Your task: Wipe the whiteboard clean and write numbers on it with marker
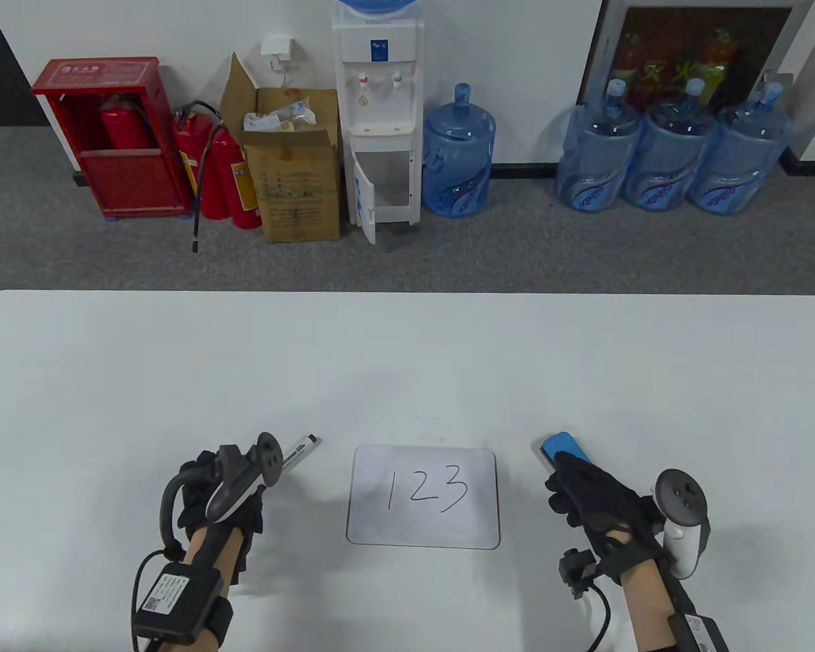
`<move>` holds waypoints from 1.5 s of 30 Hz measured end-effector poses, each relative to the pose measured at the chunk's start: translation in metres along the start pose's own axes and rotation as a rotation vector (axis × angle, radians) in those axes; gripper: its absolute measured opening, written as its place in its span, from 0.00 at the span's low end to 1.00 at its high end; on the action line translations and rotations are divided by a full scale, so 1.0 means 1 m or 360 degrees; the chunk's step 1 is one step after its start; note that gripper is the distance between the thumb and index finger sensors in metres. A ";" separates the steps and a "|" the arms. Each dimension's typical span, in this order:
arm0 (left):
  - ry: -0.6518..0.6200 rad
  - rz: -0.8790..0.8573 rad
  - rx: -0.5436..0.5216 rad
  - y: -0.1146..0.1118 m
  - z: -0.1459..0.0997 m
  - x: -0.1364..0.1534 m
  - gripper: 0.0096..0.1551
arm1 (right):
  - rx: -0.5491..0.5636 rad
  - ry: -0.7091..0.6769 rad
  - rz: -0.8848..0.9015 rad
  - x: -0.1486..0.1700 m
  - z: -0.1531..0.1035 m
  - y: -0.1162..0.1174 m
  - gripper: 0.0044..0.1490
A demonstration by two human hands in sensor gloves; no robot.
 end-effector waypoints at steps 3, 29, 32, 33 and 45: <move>-0.0074 -0.0122 -0.0100 0.020 -0.012 -0.007 0.32 | 0.0013 -0.0016 -0.0058 -0.002 0.000 -0.001 0.40; -0.0516 -0.0464 -0.0391 0.006 -0.059 -0.084 0.35 | 0.0120 -0.0563 -0.1677 -0.049 -0.028 0.054 0.44; -0.0520 -0.0421 -0.0404 0.006 -0.061 -0.086 0.35 | 0.0134 -0.0565 -0.1729 -0.048 -0.028 0.051 0.44; -0.0522 -0.0414 -0.0407 0.006 -0.061 -0.086 0.35 | 0.0134 -0.0556 -0.1734 -0.048 -0.027 0.050 0.44; -0.0480 -0.0427 -0.0396 0.004 -0.060 -0.077 0.34 | 0.0077 -0.0527 -0.1785 -0.038 -0.022 0.053 0.44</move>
Point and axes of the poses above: the tracker on the back of each hand, its own x axis roughly to the little-finger side, its own z axis roughly from the wrist to the fingertips, y = z × x, the point moved 4 cm from there along z, roughly from the wrist to the fingertips, and after that the axes turned 3 degrees about x, right-handed, at the moved point
